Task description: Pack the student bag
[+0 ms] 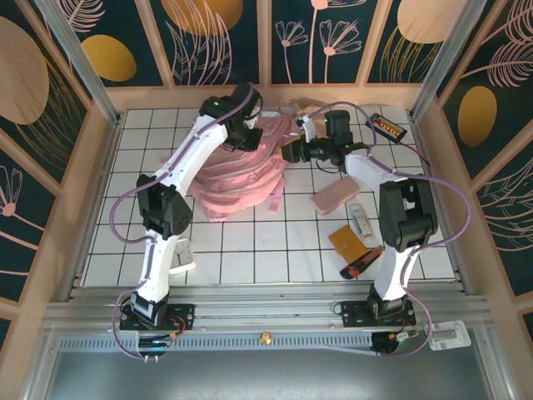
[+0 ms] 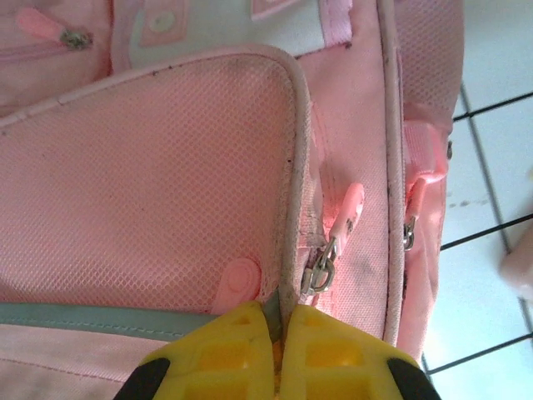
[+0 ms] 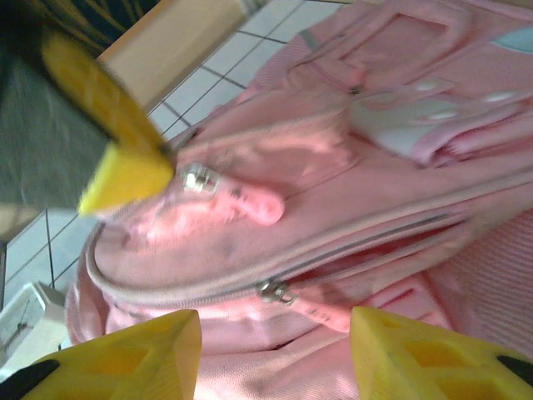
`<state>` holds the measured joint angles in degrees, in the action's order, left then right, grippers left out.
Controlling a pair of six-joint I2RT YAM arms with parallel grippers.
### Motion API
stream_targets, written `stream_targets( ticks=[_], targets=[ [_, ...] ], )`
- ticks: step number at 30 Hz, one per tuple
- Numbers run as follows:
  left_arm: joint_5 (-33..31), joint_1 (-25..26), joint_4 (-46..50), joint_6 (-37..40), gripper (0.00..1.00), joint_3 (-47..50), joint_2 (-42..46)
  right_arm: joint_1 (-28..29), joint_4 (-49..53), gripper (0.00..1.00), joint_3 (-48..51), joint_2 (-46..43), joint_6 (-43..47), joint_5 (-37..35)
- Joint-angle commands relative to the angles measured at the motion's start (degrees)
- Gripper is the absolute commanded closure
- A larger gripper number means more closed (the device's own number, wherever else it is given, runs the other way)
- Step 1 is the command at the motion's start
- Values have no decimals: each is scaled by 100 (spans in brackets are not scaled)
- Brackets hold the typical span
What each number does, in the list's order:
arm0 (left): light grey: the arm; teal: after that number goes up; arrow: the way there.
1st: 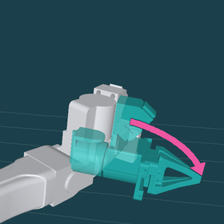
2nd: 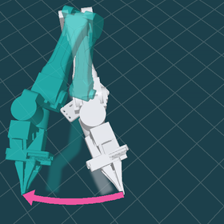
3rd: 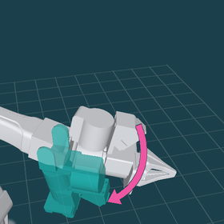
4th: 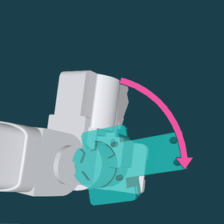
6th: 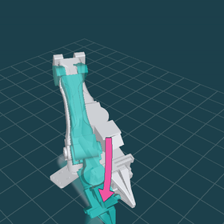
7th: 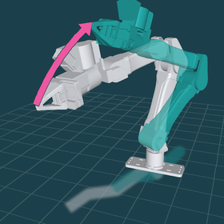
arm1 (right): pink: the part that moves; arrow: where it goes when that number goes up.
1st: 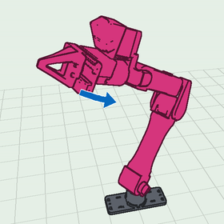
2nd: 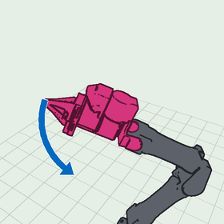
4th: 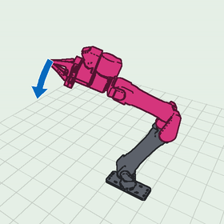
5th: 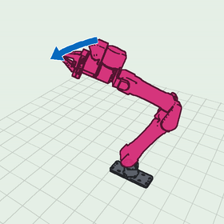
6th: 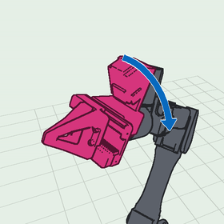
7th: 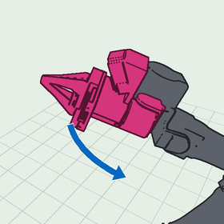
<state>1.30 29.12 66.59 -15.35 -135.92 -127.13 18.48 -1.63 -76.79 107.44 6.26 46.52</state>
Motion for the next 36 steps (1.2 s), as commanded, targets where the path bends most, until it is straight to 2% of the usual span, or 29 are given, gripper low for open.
stream_targets(
  ticks=[1,7,13,36],
  targets=[
    [570,-64,17,-228,100,-655,306,179,-209,47,344,-72,911,132],
    [753,-74,-24,-183,100,-462,399,223,-1221,44,1313,-749,1646,-260],
    [685,-74,-13,-161,100,-384,496,126,-1197,45,1410,-942,1887,-381],
    [799,-74,-15,-184,100,-15,743,129,-1551,52,618,277,1668,-264]
  ],
)
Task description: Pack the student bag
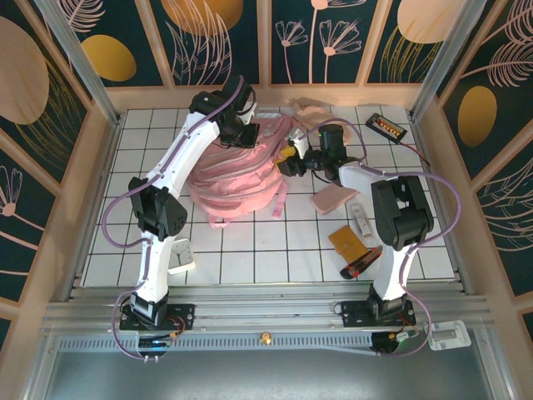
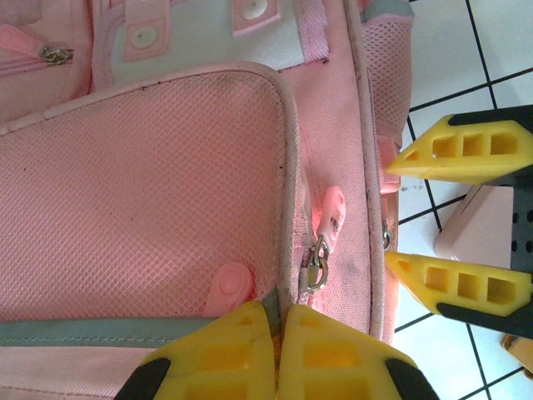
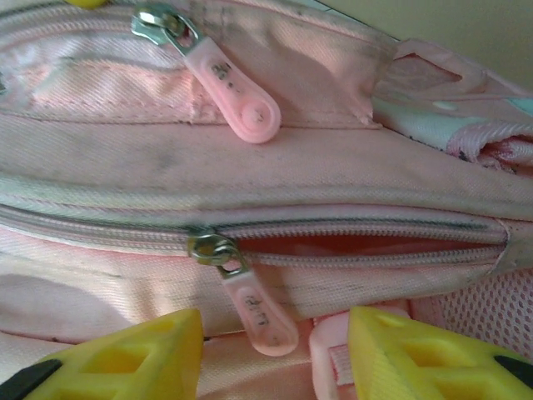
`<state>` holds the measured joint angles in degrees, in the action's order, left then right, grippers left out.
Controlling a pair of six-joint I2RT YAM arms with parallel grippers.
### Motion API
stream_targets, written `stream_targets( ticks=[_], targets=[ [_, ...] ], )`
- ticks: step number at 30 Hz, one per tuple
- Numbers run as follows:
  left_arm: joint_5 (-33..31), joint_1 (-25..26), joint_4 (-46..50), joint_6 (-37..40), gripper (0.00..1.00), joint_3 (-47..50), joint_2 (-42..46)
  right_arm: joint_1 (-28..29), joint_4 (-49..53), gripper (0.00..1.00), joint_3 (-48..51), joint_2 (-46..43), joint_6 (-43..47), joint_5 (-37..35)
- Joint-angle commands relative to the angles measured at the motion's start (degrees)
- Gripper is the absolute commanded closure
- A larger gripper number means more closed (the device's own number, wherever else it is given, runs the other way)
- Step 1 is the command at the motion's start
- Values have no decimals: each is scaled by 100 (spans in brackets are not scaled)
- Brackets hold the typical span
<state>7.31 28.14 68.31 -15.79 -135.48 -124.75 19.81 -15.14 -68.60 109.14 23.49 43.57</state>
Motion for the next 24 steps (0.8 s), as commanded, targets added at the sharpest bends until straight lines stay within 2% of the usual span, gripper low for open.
stream_targets(
  ticks=[1,9,19,24],
  targets=[
    [209,25,-189,-142,100,-41,517,9,-208,53,-223,124,-56,21],
    [271,25,-187,-155,100,4,517,192,-200,59,-350,215,-46,-1],
    [147,23,-134,-185,100,-57,508,322,61,83,-164,0,164,-118],
    [-48,25,-47,-208,100,-75,533,327,140,92,59,-222,183,-165]
  ],
)
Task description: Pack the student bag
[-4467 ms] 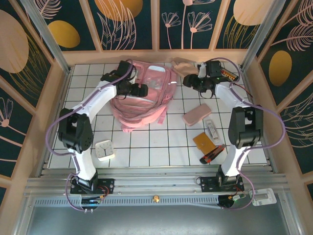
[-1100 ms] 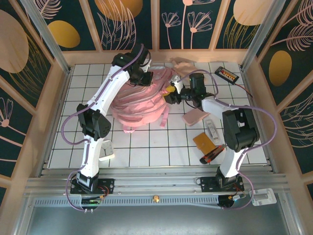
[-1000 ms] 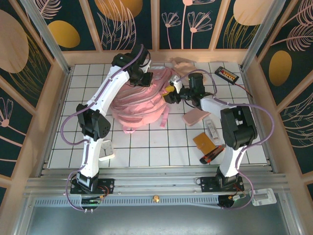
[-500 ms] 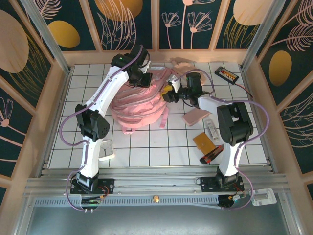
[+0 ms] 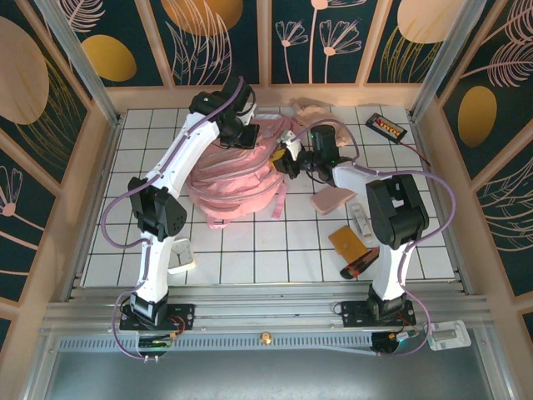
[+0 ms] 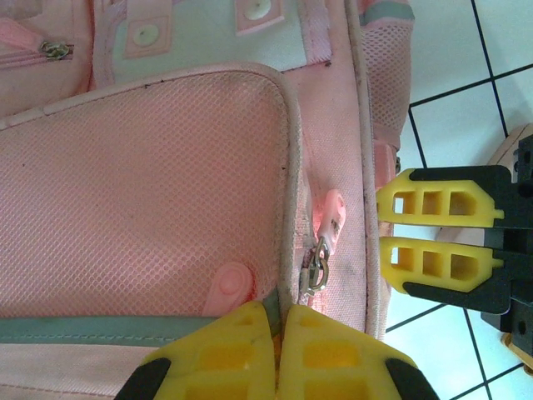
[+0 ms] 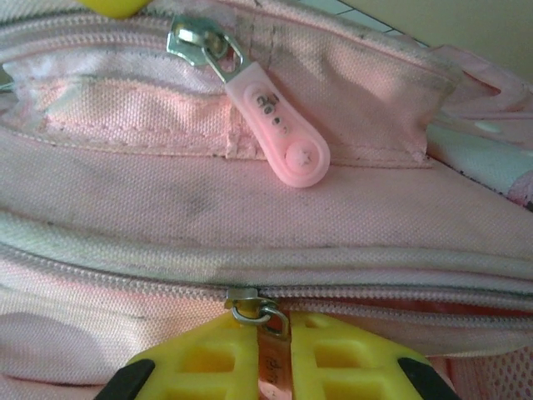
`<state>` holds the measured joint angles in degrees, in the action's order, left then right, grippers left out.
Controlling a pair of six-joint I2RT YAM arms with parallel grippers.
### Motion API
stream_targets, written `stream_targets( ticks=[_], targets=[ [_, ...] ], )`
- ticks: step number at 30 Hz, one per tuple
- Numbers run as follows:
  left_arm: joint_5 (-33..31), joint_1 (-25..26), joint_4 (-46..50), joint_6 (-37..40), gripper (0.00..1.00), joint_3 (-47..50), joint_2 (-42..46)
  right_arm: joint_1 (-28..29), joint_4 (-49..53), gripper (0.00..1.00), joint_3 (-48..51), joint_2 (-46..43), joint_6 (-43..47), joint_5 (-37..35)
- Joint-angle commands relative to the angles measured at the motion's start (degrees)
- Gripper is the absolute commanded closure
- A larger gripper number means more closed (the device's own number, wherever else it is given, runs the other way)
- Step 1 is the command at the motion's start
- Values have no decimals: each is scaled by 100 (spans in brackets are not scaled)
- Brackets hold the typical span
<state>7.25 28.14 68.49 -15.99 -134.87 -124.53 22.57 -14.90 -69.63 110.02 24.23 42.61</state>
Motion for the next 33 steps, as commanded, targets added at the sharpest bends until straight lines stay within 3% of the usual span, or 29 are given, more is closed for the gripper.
stream_targets(
  ticks=[1,12,14,25,29,33],
  targets=[
    [-91,20,-42,-200,100,-143,512,54,143,93,198,-339,102,-75],
    [-289,25,147,-288,100,-438,412,29,136,94,366,-422,-47,80],
    [-305,25,173,-290,100,-487,388,29,123,100,384,-427,-67,98],
    [-283,34,294,-390,100,-951,89,72,469,100,394,-728,-258,178],
    [-320,105,571,-466,100,-1642,-334,131,1032,100,157,-704,-341,554],
    [-241,276,1076,-552,100,-3088,-1142,185,1466,100,-40,-698,-526,858]
  ],
)
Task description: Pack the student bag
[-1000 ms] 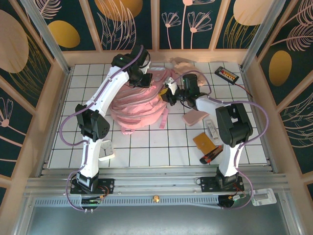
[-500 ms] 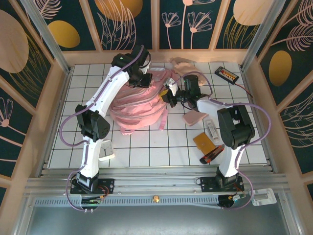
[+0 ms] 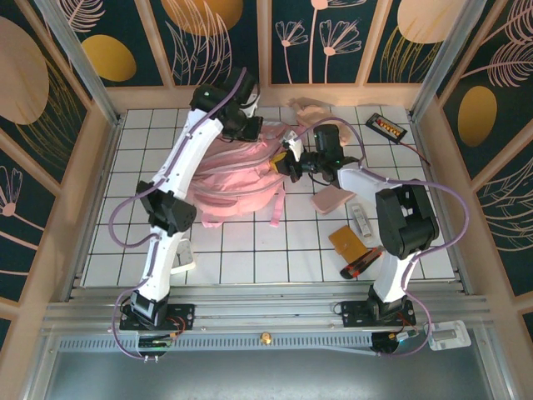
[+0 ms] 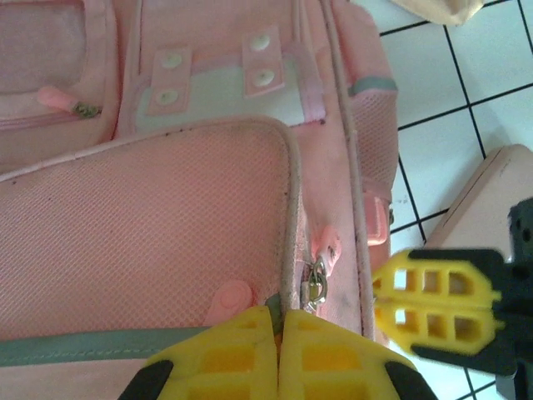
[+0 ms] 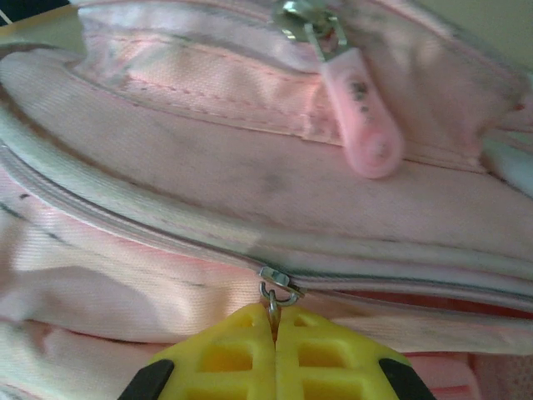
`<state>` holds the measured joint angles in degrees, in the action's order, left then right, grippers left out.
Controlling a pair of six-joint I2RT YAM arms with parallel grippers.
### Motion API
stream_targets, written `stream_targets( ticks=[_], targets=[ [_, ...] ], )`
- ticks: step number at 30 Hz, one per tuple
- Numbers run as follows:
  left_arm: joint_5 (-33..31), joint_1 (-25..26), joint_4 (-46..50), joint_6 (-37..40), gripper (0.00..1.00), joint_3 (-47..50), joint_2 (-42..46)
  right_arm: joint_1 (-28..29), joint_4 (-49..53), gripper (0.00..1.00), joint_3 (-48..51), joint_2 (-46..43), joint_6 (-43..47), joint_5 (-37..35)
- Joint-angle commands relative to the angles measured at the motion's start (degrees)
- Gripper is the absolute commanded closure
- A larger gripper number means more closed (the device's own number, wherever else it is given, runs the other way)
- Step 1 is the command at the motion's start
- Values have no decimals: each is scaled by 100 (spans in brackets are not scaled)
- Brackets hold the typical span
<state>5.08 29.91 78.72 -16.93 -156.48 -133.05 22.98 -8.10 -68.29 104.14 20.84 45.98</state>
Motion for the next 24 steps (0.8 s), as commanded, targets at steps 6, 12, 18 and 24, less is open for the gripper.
stream_targets(
  ticks=[6,12,18,24],
  targets=[
    [-75,179,46,-440,100,-1006,-496,36,1698,100,-647,33,-321,845],
    [-120,265,44,-444,100,-1166,-679,51,2043,100,-1183,396,-1324,870],
    [-69,383,47,-492,100,-1330,-887,62,2223,100,-1204,594,-2167,844],
    [-208,383,56,-483,77,-937,-810,27,2217,100,-736,497,-2519,639]
  ],
)
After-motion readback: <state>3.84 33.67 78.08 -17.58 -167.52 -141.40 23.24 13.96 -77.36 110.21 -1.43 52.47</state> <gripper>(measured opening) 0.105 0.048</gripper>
